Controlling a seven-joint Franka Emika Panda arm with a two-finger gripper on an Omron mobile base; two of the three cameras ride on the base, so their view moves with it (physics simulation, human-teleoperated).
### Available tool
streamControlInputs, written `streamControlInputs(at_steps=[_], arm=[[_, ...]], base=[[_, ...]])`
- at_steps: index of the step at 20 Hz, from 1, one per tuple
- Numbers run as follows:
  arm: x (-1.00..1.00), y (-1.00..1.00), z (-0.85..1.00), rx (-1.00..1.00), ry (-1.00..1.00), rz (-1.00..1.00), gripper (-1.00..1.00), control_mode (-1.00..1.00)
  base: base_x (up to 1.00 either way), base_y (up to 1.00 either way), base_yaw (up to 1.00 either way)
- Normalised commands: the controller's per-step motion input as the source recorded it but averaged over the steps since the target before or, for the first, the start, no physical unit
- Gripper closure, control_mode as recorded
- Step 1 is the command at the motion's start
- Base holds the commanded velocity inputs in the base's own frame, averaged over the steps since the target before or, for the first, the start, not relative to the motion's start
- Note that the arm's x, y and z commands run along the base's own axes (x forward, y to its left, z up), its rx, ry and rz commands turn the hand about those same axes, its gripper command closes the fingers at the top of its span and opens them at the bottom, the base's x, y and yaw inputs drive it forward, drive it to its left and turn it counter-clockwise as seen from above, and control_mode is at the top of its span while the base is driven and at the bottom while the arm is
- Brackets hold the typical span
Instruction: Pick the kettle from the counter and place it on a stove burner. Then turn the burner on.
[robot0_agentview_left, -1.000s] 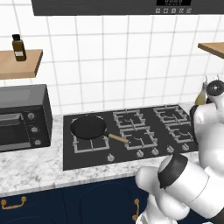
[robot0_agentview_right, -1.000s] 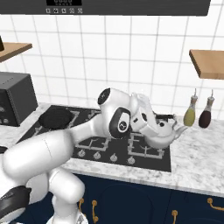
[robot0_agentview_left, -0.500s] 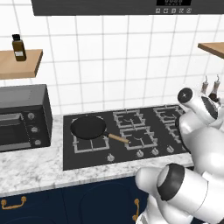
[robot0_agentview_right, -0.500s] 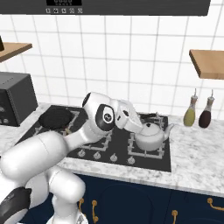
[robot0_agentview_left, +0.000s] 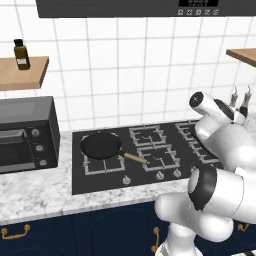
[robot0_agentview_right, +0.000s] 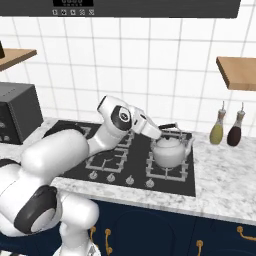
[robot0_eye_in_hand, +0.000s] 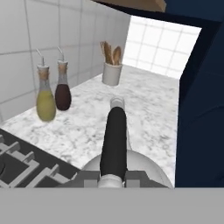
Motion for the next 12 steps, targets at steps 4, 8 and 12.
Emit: streamControlInputs(at_steps=[4,8,12], arm=[[0.34,0.00,-0.19,0.01,-0.01,0.00,1.00,-1.00],[0.40,0.00,-0.23,0.03,-0.02,0.00,1.00,-1.00],[0.38,0.00,-0.28,0.05,-0.06,0.00,1.00,-1.00]], base=[[0.00,0.00,0.00],[0.00,0.00,0.00],[0.00,0.00,0.00]])
